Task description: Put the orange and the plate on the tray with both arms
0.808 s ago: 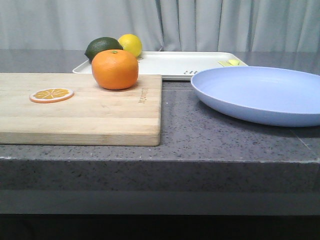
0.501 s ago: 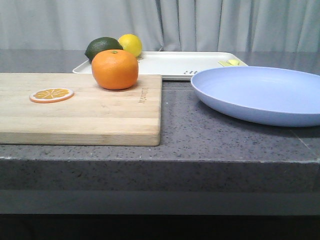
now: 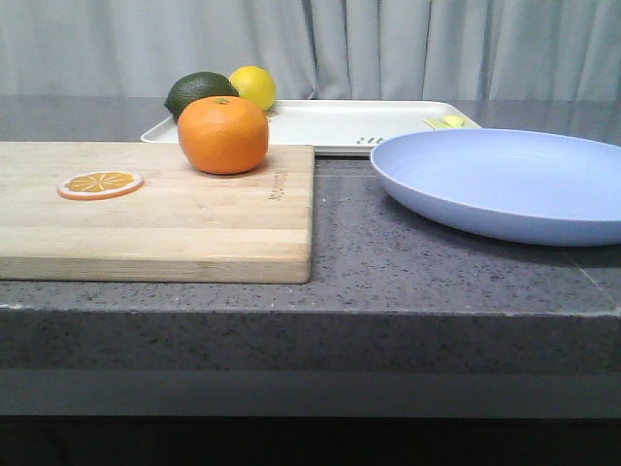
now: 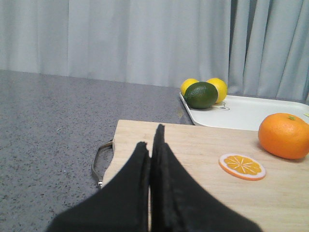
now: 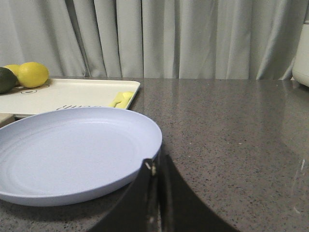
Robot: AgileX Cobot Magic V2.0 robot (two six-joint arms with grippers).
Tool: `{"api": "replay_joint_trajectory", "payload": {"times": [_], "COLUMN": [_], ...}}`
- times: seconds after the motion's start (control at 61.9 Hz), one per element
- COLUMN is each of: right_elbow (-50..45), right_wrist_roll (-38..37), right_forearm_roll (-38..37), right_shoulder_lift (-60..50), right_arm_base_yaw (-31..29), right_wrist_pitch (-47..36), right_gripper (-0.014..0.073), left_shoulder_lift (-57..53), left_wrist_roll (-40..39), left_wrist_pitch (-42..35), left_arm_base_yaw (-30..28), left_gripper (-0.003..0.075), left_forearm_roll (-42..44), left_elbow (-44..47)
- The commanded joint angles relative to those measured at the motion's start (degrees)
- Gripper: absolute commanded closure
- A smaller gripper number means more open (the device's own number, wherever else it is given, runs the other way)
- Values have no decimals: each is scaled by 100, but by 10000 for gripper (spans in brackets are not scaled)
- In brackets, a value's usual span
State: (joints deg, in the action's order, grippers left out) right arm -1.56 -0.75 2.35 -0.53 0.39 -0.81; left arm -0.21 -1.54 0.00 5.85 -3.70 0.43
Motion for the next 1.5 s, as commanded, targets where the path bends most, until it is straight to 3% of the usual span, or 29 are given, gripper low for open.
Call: {"api": "replay_joint_trajectory", "payload": {"times": [0.0, 0.129, 0.404, 0.792, 1.018, 1.487], "right_elbow": [150, 424, 1913, 3770, 3965, 3959], "right_wrist_roll": [17, 17, 17, 75, 75, 75], "right_forearm_roll": [-78, -78, -78, -189, -297, -297], "right_shoulder_lift": [-107, -107, 138, 1811, 2642, 3248], "right_arm_base_yaw": [16, 16, 16, 16, 16, 16], "right_wrist_pitch": [-495, -212, 1056, 2527, 3112, 3116], "right_gripper": [661, 661, 661, 661, 661, 661], "left_shoulder_lift": [-102, -102, 135, 2048, 2868, 3470], "left_wrist_roll": [-5, -5, -5, -5, -5, -5], "left_wrist_pitch": [-532, -294, 1368, 3384, 3511, 3518], "left_arm_base_yaw": [-18, -18, -18, -18, -18, -18], "left_gripper": [740, 740, 740, 740, 740, 740], "left_forearm_roll": [-79, -124, -124, -124, -124, -124], "left_elbow": [96, -294, -1902, -4353, -4575, -4564]}}
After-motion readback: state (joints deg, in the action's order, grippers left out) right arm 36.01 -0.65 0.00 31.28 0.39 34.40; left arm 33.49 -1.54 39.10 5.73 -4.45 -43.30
